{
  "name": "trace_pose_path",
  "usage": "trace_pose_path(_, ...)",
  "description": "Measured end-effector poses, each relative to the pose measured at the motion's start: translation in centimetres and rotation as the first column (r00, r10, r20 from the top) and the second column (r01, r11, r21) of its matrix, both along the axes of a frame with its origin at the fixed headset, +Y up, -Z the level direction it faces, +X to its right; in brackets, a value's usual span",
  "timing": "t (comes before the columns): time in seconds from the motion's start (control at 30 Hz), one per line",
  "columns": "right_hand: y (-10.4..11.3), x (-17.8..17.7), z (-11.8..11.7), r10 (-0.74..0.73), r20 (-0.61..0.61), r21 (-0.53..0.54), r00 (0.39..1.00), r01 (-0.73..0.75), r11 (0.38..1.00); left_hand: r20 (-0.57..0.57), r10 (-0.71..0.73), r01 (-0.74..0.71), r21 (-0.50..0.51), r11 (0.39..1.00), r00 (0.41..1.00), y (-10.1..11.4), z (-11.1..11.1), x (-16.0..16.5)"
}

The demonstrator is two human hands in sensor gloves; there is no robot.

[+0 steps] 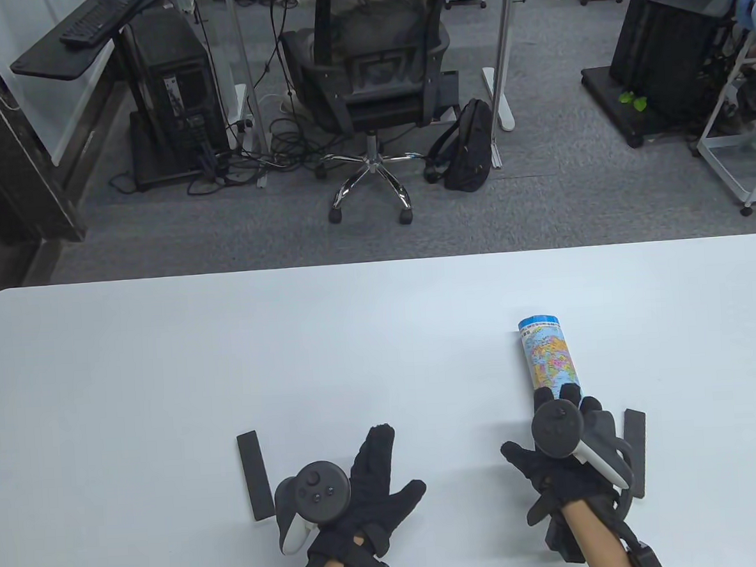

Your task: Unroll map and secure with paperweights

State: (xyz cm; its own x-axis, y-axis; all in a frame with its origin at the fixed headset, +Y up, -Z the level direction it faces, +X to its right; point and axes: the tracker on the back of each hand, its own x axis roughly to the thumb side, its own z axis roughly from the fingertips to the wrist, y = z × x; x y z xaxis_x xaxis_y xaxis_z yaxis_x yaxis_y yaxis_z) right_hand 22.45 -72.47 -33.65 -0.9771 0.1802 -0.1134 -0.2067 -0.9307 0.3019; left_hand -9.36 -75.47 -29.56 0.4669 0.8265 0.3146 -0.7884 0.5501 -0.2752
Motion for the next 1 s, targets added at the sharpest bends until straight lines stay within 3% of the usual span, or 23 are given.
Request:
trace_pose_path(0.1,-1.6,0.2,-0.8,0.088,0.029,-0.07,0.996,-0.086,0.994,-0.001,0.001,-0.001,-0.002,1.0,1.0,0.0,0.0,0.0)
trace_pose_path(0.27,-2.7,0.1,-1.3,0.133,0.038,-0.061,0.99,-0.131,0.99,-0.001,-0.003,0.003,-0.005,1.0,1.0,0.0,0.0,-0.1)
trace_pose_path(0.67,-3.4,-0.2,-1.5,0.239,0.091,0.013,0.967,-0.241,0.97,-0.006,-0.014,0.014,-0.013,1.0,1.0,0.0,0.0,-0.1)
trace_pose_path(1.0,-2.5,-0.4,-1.2,0.245,0.116,0.121,0.963,-0.258,0.959,-0.01,-0.011,0.01,-0.012,1.0,1.0,0.1,0.0,-0.1)
